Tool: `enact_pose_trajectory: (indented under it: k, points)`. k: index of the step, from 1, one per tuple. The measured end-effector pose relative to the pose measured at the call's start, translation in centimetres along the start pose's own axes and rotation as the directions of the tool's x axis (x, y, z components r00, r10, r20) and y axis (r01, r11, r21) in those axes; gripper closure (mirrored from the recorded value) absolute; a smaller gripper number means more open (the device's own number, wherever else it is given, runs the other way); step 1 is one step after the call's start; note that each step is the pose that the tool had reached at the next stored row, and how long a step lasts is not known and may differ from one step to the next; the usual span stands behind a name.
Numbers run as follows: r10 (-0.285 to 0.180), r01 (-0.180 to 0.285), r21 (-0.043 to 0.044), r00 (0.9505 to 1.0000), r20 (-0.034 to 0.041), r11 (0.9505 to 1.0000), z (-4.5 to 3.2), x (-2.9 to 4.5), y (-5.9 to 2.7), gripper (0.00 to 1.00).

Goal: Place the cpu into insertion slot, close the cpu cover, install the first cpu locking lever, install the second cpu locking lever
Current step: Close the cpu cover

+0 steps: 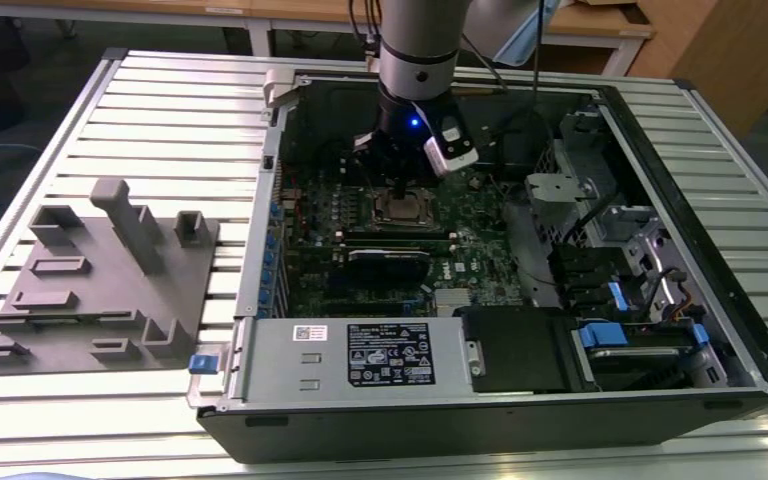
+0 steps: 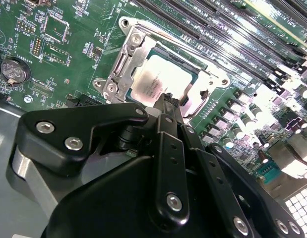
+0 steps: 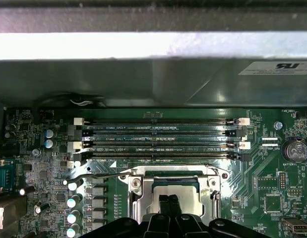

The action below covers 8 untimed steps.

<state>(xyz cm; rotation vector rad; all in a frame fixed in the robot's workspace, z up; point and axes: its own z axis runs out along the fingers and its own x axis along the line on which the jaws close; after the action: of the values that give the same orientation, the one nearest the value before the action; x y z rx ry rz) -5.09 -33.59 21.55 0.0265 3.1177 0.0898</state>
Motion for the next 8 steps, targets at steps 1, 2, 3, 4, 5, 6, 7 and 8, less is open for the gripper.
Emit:
enact_pose_trajectory:
  k: [1, 2, 3, 4, 5, 6, 7, 8]
  points:
    - [-0.002, 0.002, -0.0001, 1.0, -0.0001, 1.0, 0.01, 0.0, 0.0, 0.89]
    - [-0.007, 0.007, -0.0003, 1.0, -0.0003, 1.0, 0.03, 0.0, 0.0, 0.89]
    - [-0.014, 0.014, -0.0005, 0.9999, -0.0007, 0.9999, 0.04, 0.0, 0.0, 0.89]
    - [-0.024, 0.024, -0.0007, 0.9997, -0.0013, 0.9997, 0.06, 0.0, 0.0, 0.89]
    - [-0.033, 0.033, -0.0008, 0.9995, -0.0018, 0.9995, 0.07, 0.0, 0.0, 0.89]
    - [-0.036, 0.036, -0.0008, 0.9994, -0.002, 0.9994, 0.07, 0.01, 0.0, 0.89]
    - [-0.036, 0.036, -0.0008, 0.9994, -0.002, 0.9994, 0.09, 0.01, 0.0, 0.89]
    - [-0.029, 0.029, -0.0007, 0.9996, -0.0017, 0.9996, 0.1, 0.02, 0.0, 0.89]
